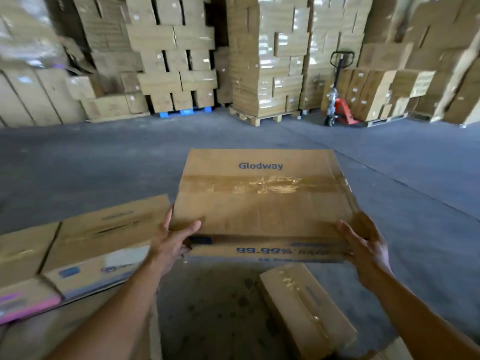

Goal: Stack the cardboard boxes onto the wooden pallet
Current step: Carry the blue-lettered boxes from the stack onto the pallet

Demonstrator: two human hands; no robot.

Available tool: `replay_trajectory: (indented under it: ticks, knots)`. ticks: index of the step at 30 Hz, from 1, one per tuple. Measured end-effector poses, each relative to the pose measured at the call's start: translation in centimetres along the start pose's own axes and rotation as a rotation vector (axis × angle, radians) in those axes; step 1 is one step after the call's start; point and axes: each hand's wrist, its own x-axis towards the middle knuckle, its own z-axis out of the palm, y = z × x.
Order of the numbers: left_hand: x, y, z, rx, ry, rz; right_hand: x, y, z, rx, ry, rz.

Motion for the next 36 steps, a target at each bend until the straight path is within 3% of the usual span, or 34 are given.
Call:
replay_trajectory:
  ticks: [8,17,24,28,36]
  knots:
    - [-16.2,2.1,-20.5,-0.014,0.179,0.098,-17.2,-0.6,11.1,0.062,-0.221,-0.036]
    - [-30.0,1.0,-40.1,-0.049,0.499,0.075,-32.1,1.1,25.5,-0.102,-0.392,-0.028]
    - [-34.2,-1.0,-50.1,-0.067,0.691,0.089,-35.7,4.2,38.3,-0.169,-0.561,-0.095]
    - [-34.9,-2.6,-55.4,-0.027,0.802,0.035,-38.1,6.7,44.2,-0.199,-0.652,-0.033]
    - [-30.1,-7.0,-68.0,-0.050,0.750,-0.170,-43.6,13.7,52.9,-0.217,-0.577,0.204]
